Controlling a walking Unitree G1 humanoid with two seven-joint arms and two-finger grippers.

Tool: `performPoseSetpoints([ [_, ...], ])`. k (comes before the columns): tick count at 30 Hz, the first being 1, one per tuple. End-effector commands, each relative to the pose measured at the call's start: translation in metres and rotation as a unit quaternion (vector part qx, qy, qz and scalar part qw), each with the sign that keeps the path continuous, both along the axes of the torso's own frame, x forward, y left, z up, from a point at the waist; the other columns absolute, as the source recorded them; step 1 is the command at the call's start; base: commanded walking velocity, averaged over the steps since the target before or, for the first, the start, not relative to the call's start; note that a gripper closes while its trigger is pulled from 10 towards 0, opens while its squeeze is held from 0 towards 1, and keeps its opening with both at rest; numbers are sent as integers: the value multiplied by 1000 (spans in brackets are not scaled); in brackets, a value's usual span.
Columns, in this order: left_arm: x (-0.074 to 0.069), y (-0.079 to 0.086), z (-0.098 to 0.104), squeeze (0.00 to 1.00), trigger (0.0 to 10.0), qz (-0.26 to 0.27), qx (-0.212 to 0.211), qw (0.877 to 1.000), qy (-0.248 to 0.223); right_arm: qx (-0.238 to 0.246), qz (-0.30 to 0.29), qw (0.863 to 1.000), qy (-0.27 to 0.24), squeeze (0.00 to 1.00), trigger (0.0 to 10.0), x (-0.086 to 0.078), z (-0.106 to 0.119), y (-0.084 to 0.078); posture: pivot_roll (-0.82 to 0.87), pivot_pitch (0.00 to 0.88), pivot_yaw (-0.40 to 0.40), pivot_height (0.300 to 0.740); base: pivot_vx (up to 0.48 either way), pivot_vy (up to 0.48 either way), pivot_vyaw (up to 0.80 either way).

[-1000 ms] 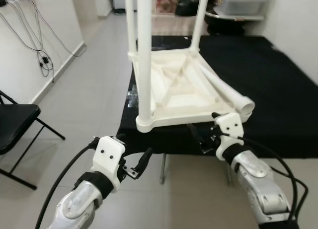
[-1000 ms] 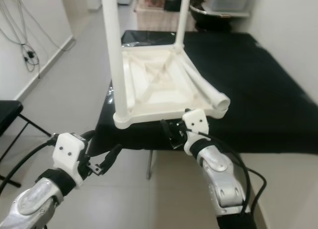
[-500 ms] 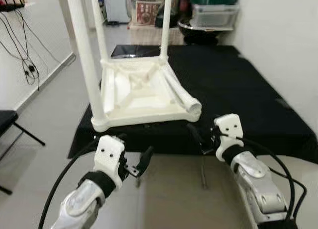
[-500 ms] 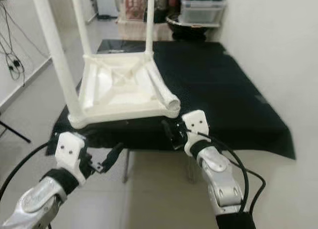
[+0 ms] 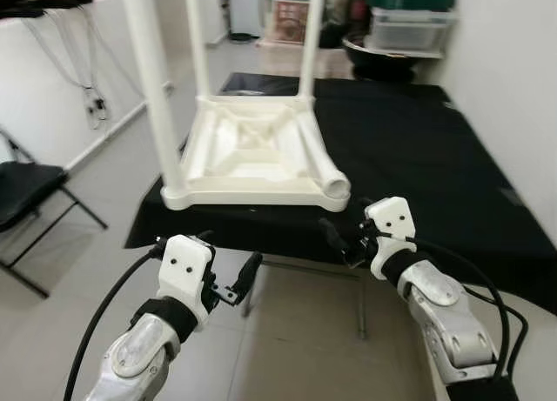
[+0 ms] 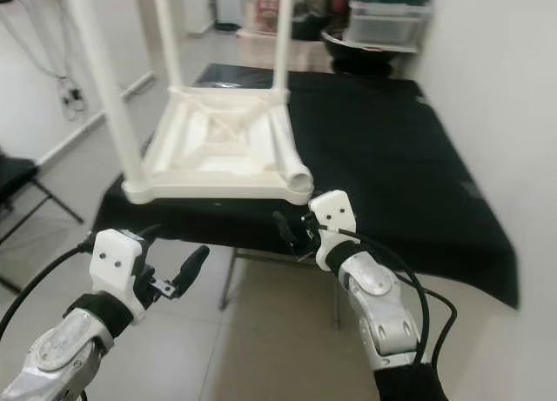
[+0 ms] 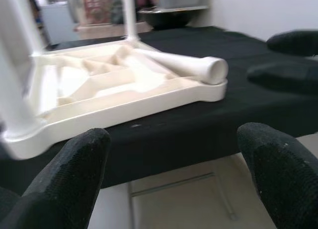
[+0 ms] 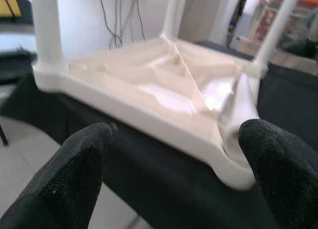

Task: Building children table

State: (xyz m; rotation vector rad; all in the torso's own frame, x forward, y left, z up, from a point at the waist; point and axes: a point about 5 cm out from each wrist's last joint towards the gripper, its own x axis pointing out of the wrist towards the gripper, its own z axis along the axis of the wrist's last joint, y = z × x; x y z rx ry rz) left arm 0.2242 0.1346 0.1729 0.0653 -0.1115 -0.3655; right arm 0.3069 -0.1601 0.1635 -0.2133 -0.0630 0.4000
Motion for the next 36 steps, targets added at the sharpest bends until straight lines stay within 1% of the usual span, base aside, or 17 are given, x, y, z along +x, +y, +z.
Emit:
performPoseSetpoints([
  [1, 1, 0, -2, 0, 10000, 0, -1, 1000, 6, -6, -11, 1000, 8, 0, 10000, 1, -2, -4, 10, 57, -59, 740, 364, 0, 800],
  [6, 1, -1, -2, 0, 10000, 0, 0, 1000, 5, -10, 1, 1000, -2, 0, 10000, 0, -1, -2, 8, 59, -59, 740, 368, 0, 505],
  [9, 1, -1, -1, 0, 10000, -1, 1, 1000, 5, -21, -11, 1000, 10, 0, 10000, 2, -4, -3, 8, 62, -58, 740, 368, 0, 0],
  [17, 1, -2, -2, 0, 10000, -7, 2, 1000, 7, -35, 4, 999, 11, 0, 10000, 5, 1, -2, 6, 60, -58, 740, 361, 0, 0],
  [21, 1, -3, -2, 0, 10000, -6, 10, 1000, 9, -24, 31, 999, -3, 0, 10000, 13, 28, -4, 8, 59, -60, 740, 171, 0, 0],
  [22, 1, -4, -3, 0, 10000, -10, 14, 1000, 9, -37, 50, 998, -13, 0, 10000, 17, 44, -3, 5, 56, -64, 740, 0, 0, 0],
  [23, 1, -4, -3, 0, 10000, -10, 14, 1000, 9, -37, 50, 998, -13, 0, 10000, 17, 44, -3, 5, 56, -64, 740, 0, 0, 0],
  [24, 1, -5, -2, 0, 10000, -11, 13, 1000, 5, -69, 62, 996, -12, 0, 10000, 20, 54, -1, 5, 56, -64, 740, 0, 0, 0],
  [26, 0, -5, -2, 0, 10000, -11, 13, 1000, 5, -77, 63, 995, -10, 0, 10000, 20, 56, -1, 5, 56, -64, 740, 0, 0, 0],
  [27, 0, -6, -2, 0, 10000, -12, 14, 1000, 5, -122, 58, 991, 7, 0, 10000, 25, 60, 0, 3, 55, -67, 740, 0, 0, 0],
  [28, 0, -6, -2, 0, 10000, -13, 15, 1000, 5, -138, 55, 989, 12, 0, 10000, 26, 62, 0, 2, 55, -67, 740, 0, 0, 0],
  [29, 0, -6, -2, 0, 10000, -13, 15, 1000, 5, -138, 55, 989, 12, 0, 10000, 26, 62, 0, 2, 55, -67, 740, 0, 0, 0],
  [31, 0, -8, -2, 0, 10000, -14, 19, 1000, 3, -141, 36, 988, 48, 0, 10000, 35, 70, 8, 3, 58, -73, 740, 0, 0, 0],
  [33, 0, -8, -2, 0, 10000, -14, 20, 1000, 3, -140, 34, 988, 52, 0, 10000, 36, 71, 10, 3, 58, -73, 740, 0, 0, 0],
  [34, 0, -8, -2, 0, 10000, -14, 20, 1000, 3, -137, 26, 986, 96, 0, 10000, 40, 70, 14, 2, 63, -73, 740, 0, 0, 0],
  [35, 0, -8, -2, 0, 10000, -14, 20, 1000, 3, -137, 26, 986, 96, 0, 10000, 40, 70, 14, 2, 63, -73, 740, 0, 0, 0],
  [36, 0, -8, -2, 0, 10000, -14, 21, 1000, 4, -139, 23, 981, 137, 0, 10000, 42, 68, 18, 2, 64, -73, 740, 0, 0, 0],
])
